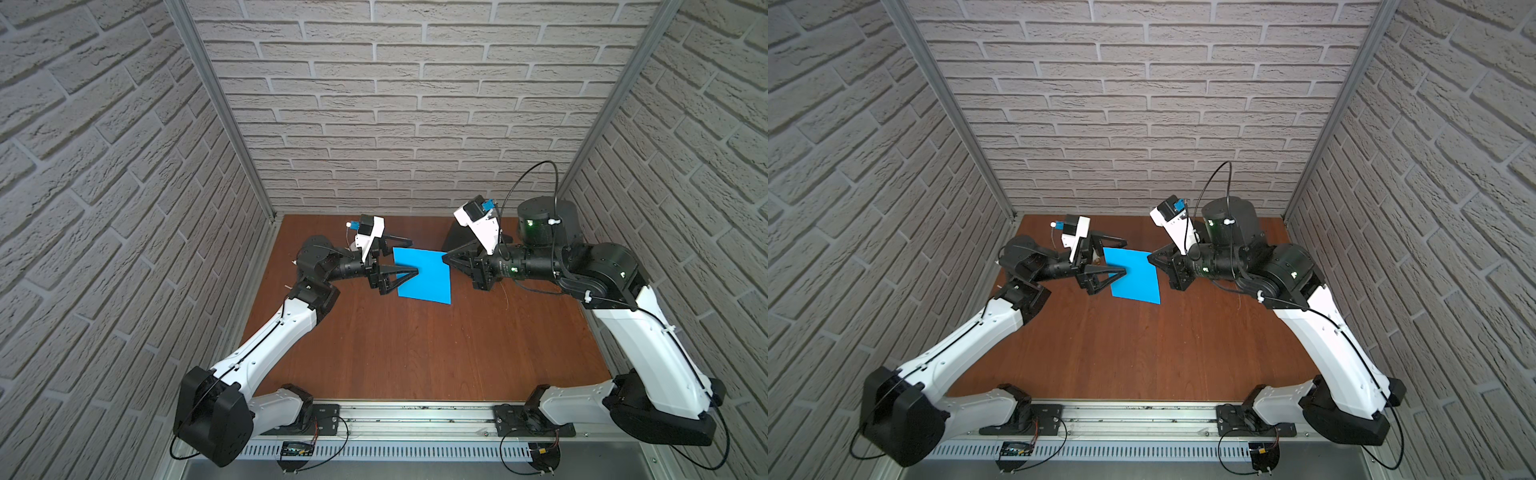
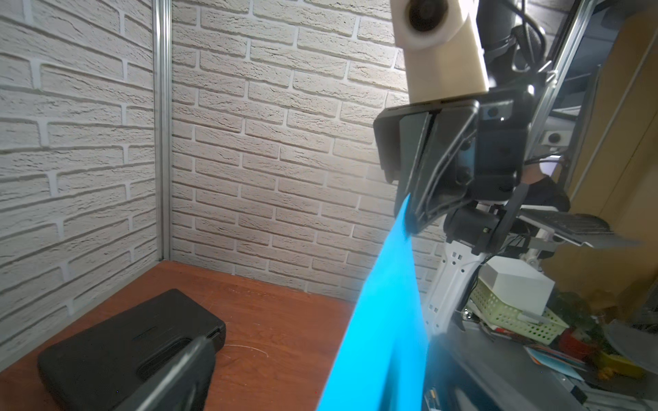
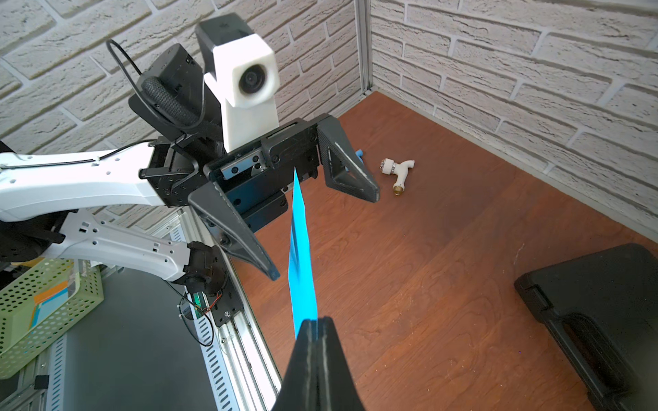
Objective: Fold the square paper along the opposite sides
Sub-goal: Fold the paper.
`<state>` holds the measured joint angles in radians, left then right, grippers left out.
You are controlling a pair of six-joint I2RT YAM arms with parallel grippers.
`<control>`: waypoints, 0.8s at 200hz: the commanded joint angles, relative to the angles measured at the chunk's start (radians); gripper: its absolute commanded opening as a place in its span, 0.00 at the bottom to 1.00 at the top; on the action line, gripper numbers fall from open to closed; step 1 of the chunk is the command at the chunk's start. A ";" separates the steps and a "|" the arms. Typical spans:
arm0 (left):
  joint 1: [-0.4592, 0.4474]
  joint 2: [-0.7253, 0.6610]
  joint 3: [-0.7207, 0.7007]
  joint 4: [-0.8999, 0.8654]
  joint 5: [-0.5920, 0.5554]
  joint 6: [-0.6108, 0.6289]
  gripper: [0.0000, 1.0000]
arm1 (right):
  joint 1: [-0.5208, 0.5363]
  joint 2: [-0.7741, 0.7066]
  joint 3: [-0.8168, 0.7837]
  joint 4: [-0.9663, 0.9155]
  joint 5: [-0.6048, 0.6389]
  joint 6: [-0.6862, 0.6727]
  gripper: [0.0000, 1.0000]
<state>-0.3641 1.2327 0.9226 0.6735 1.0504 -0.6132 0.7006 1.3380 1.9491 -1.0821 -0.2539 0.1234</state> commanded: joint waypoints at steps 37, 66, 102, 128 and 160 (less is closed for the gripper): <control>0.001 -0.029 -0.029 0.192 0.045 -0.128 0.86 | 0.010 -0.016 0.048 -0.006 0.084 -0.047 0.03; -0.004 -0.078 -0.045 0.160 0.042 -0.119 0.81 | 0.010 -0.023 0.045 0.001 0.118 -0.056 0.03; -0.015 -0.110 -0.073 0.143 0.021 -0.106 0.68 | 0.010 -0.016 0.048 0.014 0.119 -0.059 0.03; -0.022 -0.112 -0.085 0.143 0.010 -0.105 0.58 | 0.010 -0.011 0.058 0.020 0.116 -0.057 0.03; -0.029 -0.105 -0.086 0.146 0.000 -0.103 0.58 | 0.009 -0.013 0.078 0.022 0.114 -0.056 0.03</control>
<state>-0.3843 1.1309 0.8455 0.7807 1.0649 -0.7193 0.7025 1.3346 1.9903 -1.0958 -0.1471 0.0734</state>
